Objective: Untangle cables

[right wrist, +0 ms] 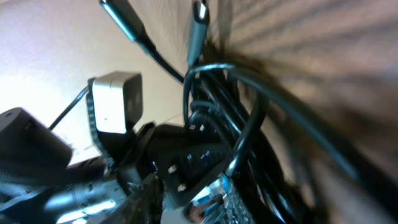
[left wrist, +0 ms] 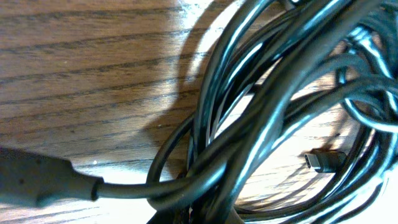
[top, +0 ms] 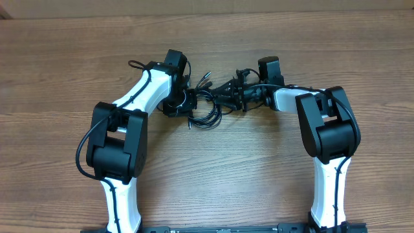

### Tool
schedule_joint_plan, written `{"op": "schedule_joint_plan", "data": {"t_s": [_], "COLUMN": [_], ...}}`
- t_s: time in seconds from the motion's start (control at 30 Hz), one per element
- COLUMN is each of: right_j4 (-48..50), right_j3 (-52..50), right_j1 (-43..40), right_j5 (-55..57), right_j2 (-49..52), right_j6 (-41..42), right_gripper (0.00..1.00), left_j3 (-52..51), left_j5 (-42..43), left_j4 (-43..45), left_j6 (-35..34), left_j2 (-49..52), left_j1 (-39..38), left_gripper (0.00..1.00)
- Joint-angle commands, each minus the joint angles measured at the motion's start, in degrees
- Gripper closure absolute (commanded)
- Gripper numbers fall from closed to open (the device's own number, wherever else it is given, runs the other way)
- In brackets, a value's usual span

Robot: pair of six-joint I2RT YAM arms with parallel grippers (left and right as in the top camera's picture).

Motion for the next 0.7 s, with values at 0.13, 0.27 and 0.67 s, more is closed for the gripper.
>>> {"op": "schedule_joint_plan", "data": {"t_s": [0.13, 0.27, 0.67], "right_j4": [-0.6, -0.3, 3.7], "right_j3": [-0.4, -0.4, -0.4], "right_j1": [-0.9, -2.1, 2.5], "right_j5": [10.5, 10.3, 10.3], "right_j2": [0.1, 0.1, 0.1], "right_j6": [-9.4, -9.3, 0.7], "right_gripper": [0.65, 0.65, 0.66], "left_j3": [-2.9, -2.9, -2.9], "left_j5": [-6.1, -6.1, -5.8], "left_j4": [-0.9, -0.8, -0.6], "left_j6": [1.3, 1.3, 1.3], "left_j2": [3.3, 3.3, 3.3], "left_j1": [-0.1, -0.1, -0.1], "left_gripper": [0.96, 0.96, 0.96]}}
